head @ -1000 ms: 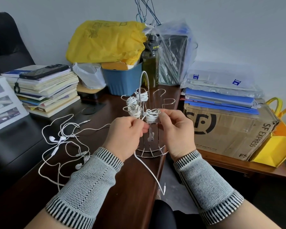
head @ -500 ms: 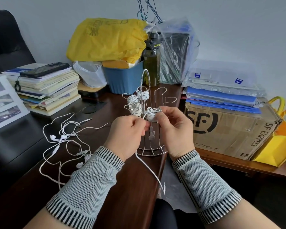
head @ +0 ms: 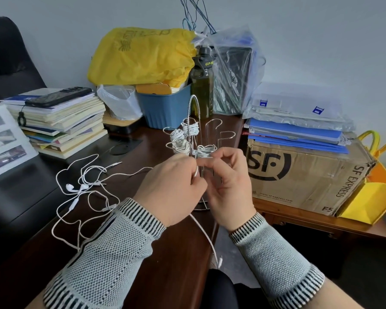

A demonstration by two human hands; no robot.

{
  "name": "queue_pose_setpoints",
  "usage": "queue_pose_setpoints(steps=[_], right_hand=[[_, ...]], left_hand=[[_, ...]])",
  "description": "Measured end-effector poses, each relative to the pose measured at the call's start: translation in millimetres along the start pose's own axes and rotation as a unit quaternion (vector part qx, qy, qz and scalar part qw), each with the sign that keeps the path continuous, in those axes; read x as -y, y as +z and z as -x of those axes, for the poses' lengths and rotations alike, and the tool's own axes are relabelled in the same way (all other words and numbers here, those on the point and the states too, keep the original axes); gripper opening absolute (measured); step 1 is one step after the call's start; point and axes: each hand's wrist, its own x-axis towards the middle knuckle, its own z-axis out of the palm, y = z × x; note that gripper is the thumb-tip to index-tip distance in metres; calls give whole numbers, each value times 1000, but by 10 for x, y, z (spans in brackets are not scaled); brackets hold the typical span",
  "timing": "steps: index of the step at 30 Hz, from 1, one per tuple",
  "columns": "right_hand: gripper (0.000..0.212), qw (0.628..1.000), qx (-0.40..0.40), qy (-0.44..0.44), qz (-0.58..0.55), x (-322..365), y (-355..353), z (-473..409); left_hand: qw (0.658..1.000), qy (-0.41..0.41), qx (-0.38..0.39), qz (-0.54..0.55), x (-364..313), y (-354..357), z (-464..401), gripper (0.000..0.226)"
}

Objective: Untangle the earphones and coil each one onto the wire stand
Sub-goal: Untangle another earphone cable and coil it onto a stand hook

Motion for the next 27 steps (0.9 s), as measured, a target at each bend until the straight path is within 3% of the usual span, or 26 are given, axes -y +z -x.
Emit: queue_pose_setpoints(steps=[5,10,14,18,23,27], right_hand=[[18,1000,-16,15,-3,-35,-3,-24],[6,991,-58,88,-85,-19,-5,-28],[10,968,-75,180,-158,-8,19,-62],[12,934,-78,272,-219,-3,-7,-88],[21,917,-79,301,-249,13,-32,-132],[20,933,-62,288,-206,4,-10,-149]], left_hand=[[999,28,-19,-30,-31,-179,31,18],[994,-18,37,97,105,-383,0,12],[969,-31,-11,245,139,-321,-49,15],[941,-69,-65,324,44,-90,-75,16],[917,-101,-134,361,0,66,-96,24],[918,-83,-143,361,7,36,-78,23]])
